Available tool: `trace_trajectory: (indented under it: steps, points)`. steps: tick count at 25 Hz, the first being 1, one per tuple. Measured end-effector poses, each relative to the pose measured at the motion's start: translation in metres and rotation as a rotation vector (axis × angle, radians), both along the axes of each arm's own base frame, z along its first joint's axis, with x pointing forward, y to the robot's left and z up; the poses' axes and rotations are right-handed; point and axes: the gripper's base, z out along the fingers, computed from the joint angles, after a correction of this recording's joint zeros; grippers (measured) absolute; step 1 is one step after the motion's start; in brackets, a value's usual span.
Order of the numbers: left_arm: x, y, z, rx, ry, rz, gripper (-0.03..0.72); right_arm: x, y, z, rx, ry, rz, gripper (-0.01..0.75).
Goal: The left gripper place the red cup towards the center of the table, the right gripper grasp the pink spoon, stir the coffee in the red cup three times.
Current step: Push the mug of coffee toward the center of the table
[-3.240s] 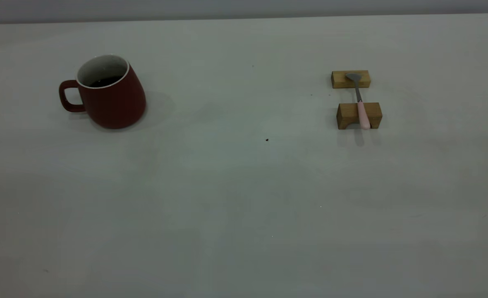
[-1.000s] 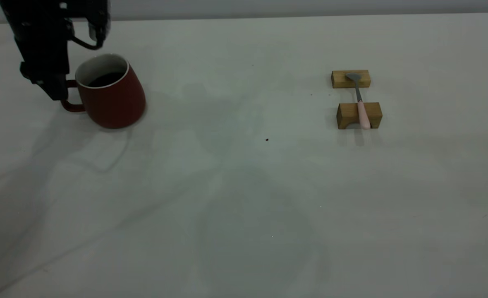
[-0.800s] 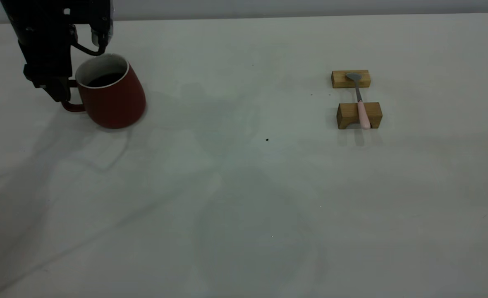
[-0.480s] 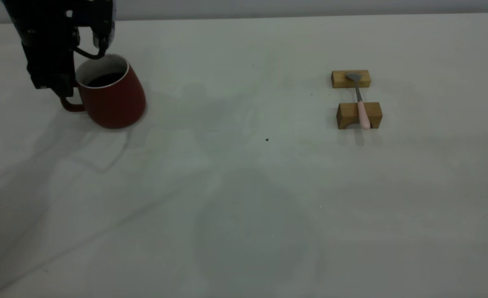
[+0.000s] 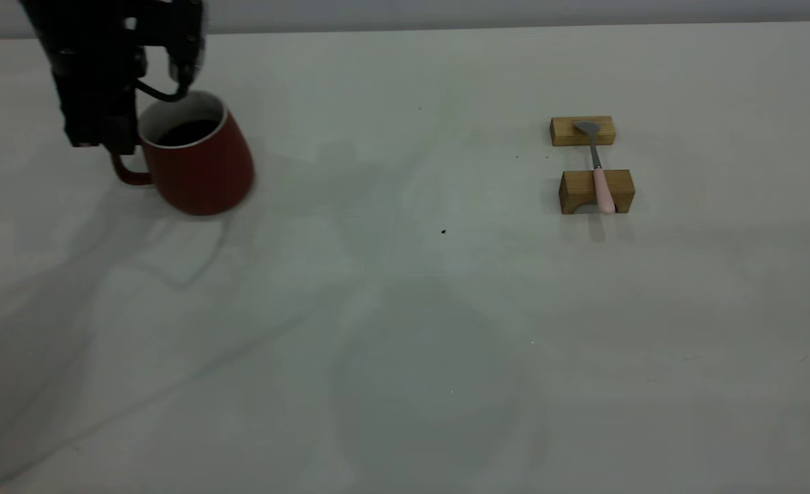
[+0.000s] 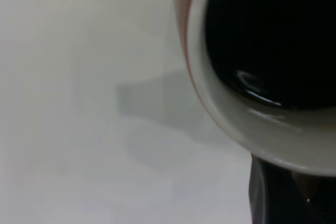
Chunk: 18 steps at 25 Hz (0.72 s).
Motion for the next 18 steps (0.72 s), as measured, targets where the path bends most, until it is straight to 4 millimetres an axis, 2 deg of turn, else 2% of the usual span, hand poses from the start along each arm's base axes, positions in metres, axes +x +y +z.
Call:
trace_trajectory:
  steps: [13, 18]
  points:
    - [-0.021, -0.085, -0.001, -0.014, 0.004, -0.075, 0.214, 0.0, 0.0, 0.0, -0.001, 0.0, 0.001, 0.237]
    - [-0.028, -0.11, -0.001, -0.028, -0.011, -0.109, 0.214, 0.0, 0.0, 0.0, -0.001, 0.0, 0.001, 0.237]
